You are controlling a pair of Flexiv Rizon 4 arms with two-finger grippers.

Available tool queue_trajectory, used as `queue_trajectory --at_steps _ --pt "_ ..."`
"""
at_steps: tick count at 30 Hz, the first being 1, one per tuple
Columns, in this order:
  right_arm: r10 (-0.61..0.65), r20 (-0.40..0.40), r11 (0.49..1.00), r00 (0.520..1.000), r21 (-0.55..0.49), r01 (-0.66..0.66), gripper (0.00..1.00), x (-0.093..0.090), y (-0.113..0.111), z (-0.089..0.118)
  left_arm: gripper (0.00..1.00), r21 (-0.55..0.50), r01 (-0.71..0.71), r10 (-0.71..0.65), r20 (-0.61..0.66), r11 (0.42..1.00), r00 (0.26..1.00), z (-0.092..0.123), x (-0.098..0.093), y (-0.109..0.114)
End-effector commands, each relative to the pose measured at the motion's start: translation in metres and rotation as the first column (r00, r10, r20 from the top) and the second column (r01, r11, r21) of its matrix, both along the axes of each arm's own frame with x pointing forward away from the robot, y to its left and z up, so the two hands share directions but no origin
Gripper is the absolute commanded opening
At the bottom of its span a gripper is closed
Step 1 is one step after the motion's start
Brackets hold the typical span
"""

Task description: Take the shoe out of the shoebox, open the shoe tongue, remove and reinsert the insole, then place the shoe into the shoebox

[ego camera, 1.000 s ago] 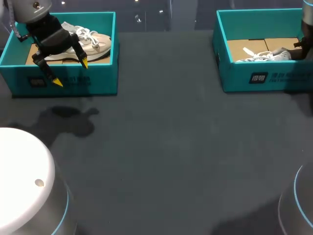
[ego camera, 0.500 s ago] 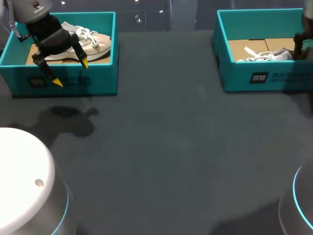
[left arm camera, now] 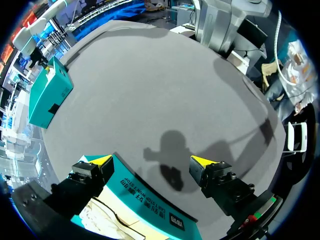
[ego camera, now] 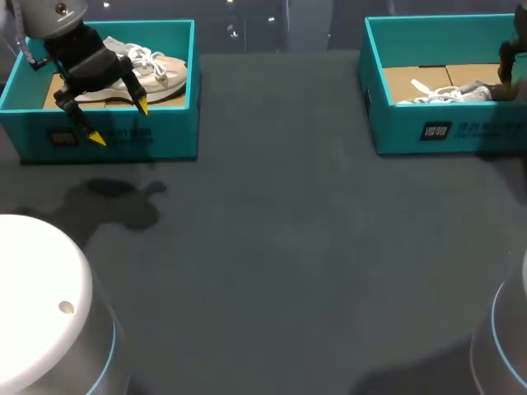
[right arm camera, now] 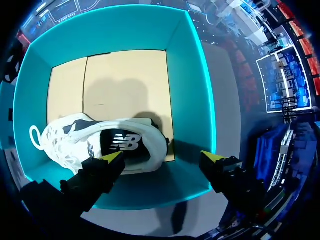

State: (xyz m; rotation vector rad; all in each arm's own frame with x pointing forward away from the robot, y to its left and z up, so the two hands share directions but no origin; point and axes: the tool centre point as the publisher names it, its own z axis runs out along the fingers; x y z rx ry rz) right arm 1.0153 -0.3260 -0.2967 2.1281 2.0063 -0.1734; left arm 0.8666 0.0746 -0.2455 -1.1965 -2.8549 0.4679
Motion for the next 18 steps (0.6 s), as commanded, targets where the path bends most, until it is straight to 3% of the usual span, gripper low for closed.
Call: queue_trajectory --at_steps 1,9,18 --pt "-0.002 0.000 1.000 1.000 0.002 0.002 1.00 -0.004 0.007 0.010 1.00 0.002 0.000 0.000 0.002 1.000 1.000 0.000 -0.001 0.000" --pt "-0.010 -0.011 1.000 1.000 0.013 0.010 1.00 -0.016 0.030 0.042 1.00 0.002 0.000 0.000 0.002 1.000 1.000 0.000 -0.001 0.000" --pt "-0.057 0.006 0.997 0.998 0.051 0.057 1.00 -0.045 0.053 0.084 1.00 0.002 0.000 0.000 0.002 1.000 1.000 0.000 -0.001 0.000"
